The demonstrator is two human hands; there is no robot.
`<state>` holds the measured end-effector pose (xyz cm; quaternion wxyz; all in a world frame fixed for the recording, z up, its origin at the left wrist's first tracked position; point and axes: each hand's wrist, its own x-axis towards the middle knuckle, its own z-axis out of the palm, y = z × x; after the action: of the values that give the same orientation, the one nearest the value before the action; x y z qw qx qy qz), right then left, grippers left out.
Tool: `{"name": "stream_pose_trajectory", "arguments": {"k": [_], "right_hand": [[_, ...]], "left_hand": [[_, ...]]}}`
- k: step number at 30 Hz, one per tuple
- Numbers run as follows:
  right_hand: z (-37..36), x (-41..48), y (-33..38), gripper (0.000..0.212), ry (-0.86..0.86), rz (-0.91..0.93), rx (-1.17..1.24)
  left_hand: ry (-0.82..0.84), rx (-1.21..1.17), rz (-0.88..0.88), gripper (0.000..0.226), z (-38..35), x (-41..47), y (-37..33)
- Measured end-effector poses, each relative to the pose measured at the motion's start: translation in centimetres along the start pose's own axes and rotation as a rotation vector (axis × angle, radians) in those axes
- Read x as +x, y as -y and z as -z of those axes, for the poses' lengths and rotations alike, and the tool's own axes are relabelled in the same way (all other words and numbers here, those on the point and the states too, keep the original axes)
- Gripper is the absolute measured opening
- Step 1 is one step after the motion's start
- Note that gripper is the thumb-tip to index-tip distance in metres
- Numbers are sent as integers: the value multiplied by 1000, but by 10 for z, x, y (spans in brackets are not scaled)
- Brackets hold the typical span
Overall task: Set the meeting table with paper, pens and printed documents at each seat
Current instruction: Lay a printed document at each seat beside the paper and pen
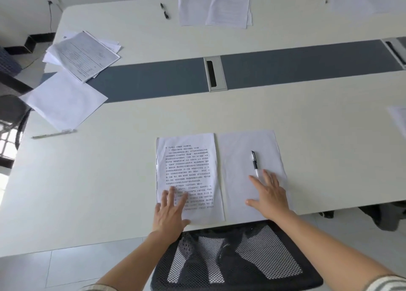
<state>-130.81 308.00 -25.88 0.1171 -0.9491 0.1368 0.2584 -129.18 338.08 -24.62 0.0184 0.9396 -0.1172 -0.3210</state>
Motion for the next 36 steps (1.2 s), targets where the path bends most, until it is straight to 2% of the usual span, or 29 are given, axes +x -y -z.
{"name": "stream_pose_trajectory", "arguments": {"k": [11, 15, 18, 21, 25, 27, 31, 36], "right_hand": [[3, 5, 1, 84, 10, 13, -17], [9, -2, 1, 80, -8, 15, -1], [20, -18, 8, 60, -70, 41, 121], [34, -45, 23, 37, -125, 14, 408], [42, -94, 43, 18, -193, 24, 674], [45, -121, 53, 13, -206, 47, 761], [48, -165, 64, 13, -206, 92, 816], [44, -199, 74, 10, -162, 168, 855]], "left_hand": [[-12, 20, 3, 84, 3, 3, -7], [-47, -30, 6, 73, 9, -5, -8], [-106, -193, -22, 53, 21, -14, -9], [-146, -495, -43, 37, 37, -31, -4], [-199, -795, -85, 15, 51, -65, 14], [-222, -909, -92, 10, 53, -82, 26], [-255, -1040, -71, 14, 51, -120, 40], [-316, -1140, -23, 13, 46, -175, 43]]}}
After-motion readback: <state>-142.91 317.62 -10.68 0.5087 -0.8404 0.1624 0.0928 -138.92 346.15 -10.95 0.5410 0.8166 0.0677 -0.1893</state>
